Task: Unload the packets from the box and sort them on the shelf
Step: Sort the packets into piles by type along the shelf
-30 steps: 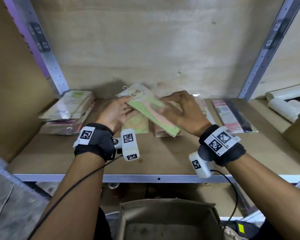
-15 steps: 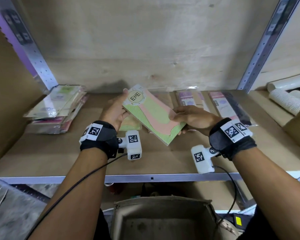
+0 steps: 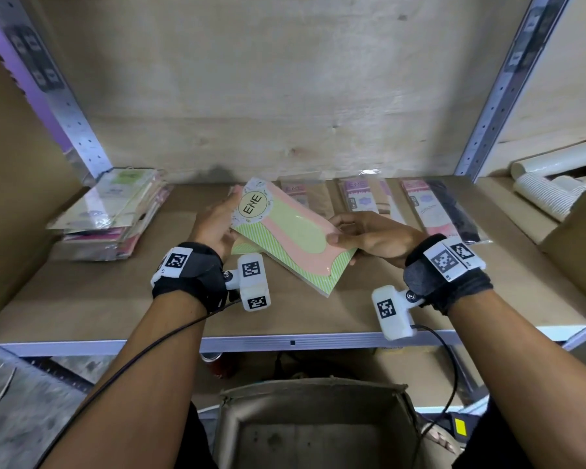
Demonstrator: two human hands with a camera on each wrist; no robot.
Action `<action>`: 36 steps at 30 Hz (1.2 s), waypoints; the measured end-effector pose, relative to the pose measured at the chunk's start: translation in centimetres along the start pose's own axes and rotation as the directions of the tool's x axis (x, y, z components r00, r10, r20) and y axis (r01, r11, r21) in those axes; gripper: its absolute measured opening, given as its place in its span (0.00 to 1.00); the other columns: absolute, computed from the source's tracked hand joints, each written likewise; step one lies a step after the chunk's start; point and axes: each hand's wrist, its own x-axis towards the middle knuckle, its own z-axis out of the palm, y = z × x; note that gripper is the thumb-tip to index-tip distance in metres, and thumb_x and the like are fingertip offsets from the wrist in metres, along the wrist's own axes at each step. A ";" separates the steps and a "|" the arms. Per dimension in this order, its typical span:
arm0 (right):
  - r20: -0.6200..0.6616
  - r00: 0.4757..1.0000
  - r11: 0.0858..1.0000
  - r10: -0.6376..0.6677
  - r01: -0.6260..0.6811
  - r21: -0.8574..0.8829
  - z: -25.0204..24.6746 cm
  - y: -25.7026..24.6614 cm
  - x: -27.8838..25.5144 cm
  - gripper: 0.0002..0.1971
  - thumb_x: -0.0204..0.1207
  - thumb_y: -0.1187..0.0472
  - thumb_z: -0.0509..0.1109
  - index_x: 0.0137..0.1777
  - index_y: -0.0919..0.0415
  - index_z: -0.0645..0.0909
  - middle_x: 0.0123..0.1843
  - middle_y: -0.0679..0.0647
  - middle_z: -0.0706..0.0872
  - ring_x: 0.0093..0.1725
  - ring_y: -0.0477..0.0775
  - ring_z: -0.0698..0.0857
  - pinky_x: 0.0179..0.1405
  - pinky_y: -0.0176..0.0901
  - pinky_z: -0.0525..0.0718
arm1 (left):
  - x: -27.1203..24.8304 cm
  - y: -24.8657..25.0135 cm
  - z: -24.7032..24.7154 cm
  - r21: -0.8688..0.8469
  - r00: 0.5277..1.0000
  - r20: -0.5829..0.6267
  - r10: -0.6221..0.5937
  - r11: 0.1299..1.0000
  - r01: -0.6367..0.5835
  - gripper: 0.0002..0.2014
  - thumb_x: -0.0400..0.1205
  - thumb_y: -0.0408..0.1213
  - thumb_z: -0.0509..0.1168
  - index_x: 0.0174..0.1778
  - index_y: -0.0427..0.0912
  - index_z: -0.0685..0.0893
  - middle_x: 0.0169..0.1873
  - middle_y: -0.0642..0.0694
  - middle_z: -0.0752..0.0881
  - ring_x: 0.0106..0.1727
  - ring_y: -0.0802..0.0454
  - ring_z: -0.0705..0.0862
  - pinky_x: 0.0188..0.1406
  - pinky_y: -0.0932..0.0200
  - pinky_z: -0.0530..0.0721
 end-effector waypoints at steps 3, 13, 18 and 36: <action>-0.014 1.000 1.000 -0.019 0.019 0.000 0.2 0.2 0.0 0.11 0.82 0.63 0.69 0.61 0.64 0.81 0.52 0.59 0.89 0.48 0.52 0.87 0.35 0.40 0.85 | 0.1 -0.3 -0.2 -0.043 1.000 -0.003 -0.021 0.999 0.021 0.22 0.85 0.47 0.68 0.64 0.31 0.86 0.58 0.34 0.90 0.56 0.39 0.89 0.39 0.55 0.89; -0.142 0.990 0.944 0.024 0.024 0.329 0.8 0.4 0.4 0.10 0.75 0.61 0.77 0.54 0.63 0.84 0.51 0.58 0.92 0.47 0.52 0.89 0.34 0.40 0.88 | -0.5 -1.7 -0.7 0.106 0.953 0.301 -0.045 0.994 0.014 0.21 0.80 0.40 0.75 0.65 0.33 0.84 0.57 0.37 0.91 0.54 0.47 0.92 0.45 0.62 0.90; -0.196 0.976 0.918 0.095 -0.010 0.397 1.6 0.6 0.8 0.11 0.73 0.62 0.79 0.52 0.63 0.82 0.53 0.62 0.91 0.47 0.55 0.92 0.35 0.42 0.90 | -1.1 -2.2 -0.4 0.240 0.908 0.396 -0.136 0.970 0.041 0.05 0.75 0.36 0.79 0.46 0.46 0.94 0.50 0.40 0.93 0.47 0.48 0.93 0.43 0.62 0.90; -0.341 0.931 0.991 0.132 -0.131 0.026 3.6 -3.4 6.4 0.10 0.72 0.71 0.77 0.52 0.73 0.85 0.39 0.62 0.86 0.29 0.52 0.81 0.33 0.41 0.85 | 2.0 -1.0 -2.6 0.212 0.993 0.108 0.046 0.975 -0.068 0.12 0.82 0.34 0.72 0.61 0.38 0.87 0.45 0.43 0.91 0.41 0.52 0.88 0.41 0.64 0.89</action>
